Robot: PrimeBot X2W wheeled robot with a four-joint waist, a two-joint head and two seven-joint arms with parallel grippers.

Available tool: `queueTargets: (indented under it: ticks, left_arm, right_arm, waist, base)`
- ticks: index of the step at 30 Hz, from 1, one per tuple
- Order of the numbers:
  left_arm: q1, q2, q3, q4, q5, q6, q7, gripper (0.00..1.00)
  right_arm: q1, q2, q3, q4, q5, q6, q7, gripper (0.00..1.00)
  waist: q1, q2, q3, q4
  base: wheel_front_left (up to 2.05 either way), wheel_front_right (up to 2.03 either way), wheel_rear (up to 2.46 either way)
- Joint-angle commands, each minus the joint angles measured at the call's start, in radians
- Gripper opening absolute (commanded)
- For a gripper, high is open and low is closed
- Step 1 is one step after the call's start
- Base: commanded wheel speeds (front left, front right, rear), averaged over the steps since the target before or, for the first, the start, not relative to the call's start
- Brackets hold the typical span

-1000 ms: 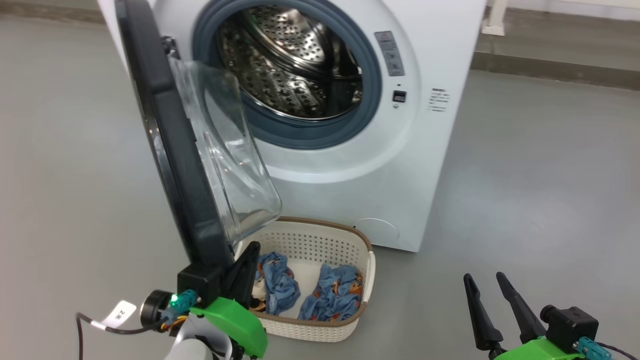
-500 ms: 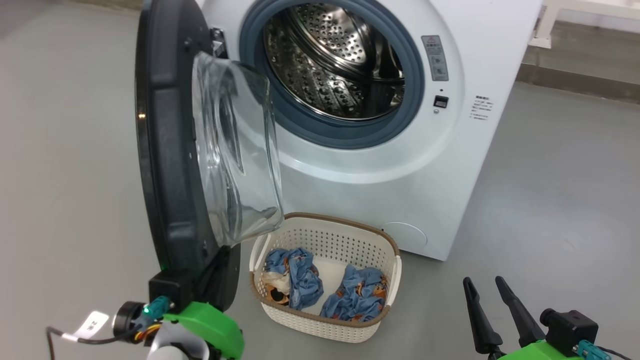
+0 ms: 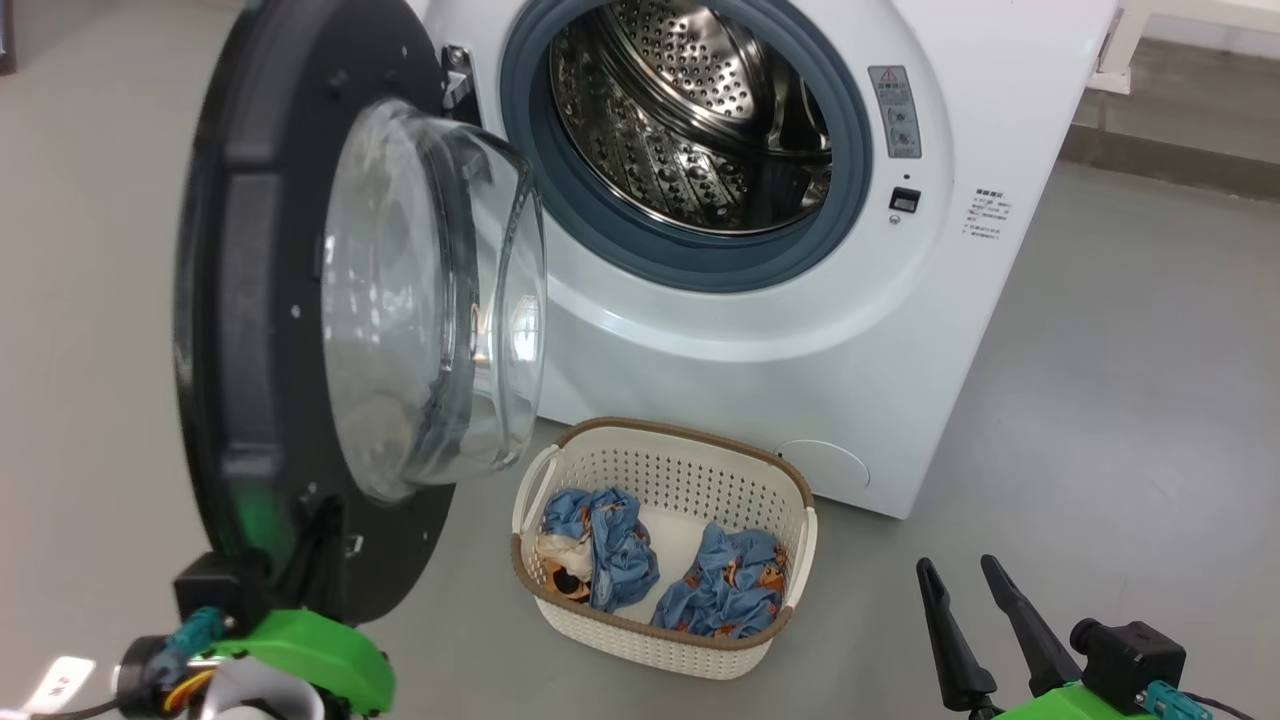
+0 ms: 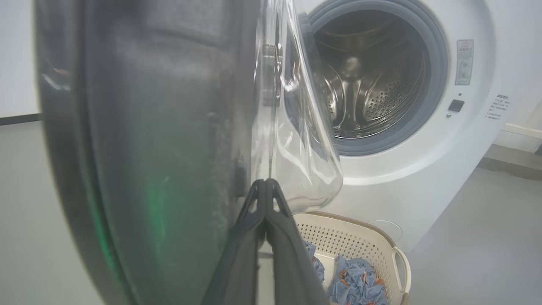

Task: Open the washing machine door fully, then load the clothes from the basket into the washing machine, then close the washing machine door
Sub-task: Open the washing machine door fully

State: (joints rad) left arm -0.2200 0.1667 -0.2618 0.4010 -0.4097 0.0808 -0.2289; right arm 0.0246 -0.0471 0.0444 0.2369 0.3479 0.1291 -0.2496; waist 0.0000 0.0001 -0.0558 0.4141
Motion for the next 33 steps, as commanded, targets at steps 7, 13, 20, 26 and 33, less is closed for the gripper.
queueTargets:
  ticks: [7,13,20,26,33]
  left_arm:
    - [-0.023,0.08,0.123,-0.036,-0.043,0.031,-0.019,0.0]
    - [-0.021,0.106,0.174,-0.04,-0.061,0.037,-0.026,0.0]
    - [-0.015,0.101,0.226,-0.063,-0.07,0.054,-0.031,0.0]
    - [-0.03,0.102,0.311,-0.077,-0.084,0.055,-0.033,0.0]
    - [-0.065,0.116,0.438,-0.077,-0.069,0.035,-0.033,0.0]
  right_arm:
    - [-0.033,-0.003,0.032,-0.02,-0.027,0.002,-0.012,1.0]
    - [-0.046,-0.011,0.029,-0.021,-0.038,0.002,-0.012,1.0]
    - [-0.065,-0.035,0.031,-0.027,-0.048,0.002,-0.012,1.0]
    - [-0.083,-0.063,0.02,-0.047,-0.057,0.002,0.0,1.0]
    - [-0.093,-0.101,-0.007,-0.105,-0.075,0.002,0.042,1.0]
  waist:
    - [0.0,-0.0001,0.043,-0.016]
    - [0.0,-0.0001,0.074,-0.027]
    - [0.0,-0.0001,0.135,-0.036]
    - [0.0,-0.0001,0.194,-0.043]
    - [0.0,-0.0001,0.275,-0.043]
  base:
    - [0.0,0.0,0.0]
    - [0.0,0.0,0.0]
    - [0.0,0.0,0.0]
    - [0.0,0.0,0.0]
    - [0.0,0.0,0.0]
